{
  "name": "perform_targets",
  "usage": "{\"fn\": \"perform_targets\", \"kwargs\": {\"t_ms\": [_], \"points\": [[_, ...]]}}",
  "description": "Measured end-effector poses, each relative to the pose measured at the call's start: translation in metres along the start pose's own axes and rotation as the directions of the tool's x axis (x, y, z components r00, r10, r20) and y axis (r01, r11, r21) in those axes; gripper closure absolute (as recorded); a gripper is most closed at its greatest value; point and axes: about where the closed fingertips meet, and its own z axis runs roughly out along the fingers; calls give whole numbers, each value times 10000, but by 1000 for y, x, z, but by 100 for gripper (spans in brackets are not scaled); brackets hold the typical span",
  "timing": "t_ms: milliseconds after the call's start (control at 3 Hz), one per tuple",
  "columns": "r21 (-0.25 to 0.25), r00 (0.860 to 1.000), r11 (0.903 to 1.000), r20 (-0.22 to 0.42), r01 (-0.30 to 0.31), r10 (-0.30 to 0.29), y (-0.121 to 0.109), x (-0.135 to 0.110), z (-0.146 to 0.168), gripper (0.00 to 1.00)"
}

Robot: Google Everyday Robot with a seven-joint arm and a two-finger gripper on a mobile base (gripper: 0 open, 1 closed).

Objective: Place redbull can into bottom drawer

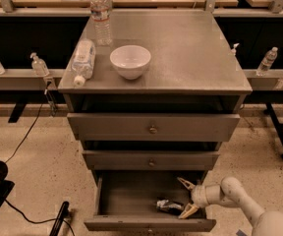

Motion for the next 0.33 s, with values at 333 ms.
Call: {"fn": "perform_targets", "kwargs": {"t_ms": [333], "points": [[-2, 10000, 10000, 1, 0, 0, 0, 0, 0, 0]]}}
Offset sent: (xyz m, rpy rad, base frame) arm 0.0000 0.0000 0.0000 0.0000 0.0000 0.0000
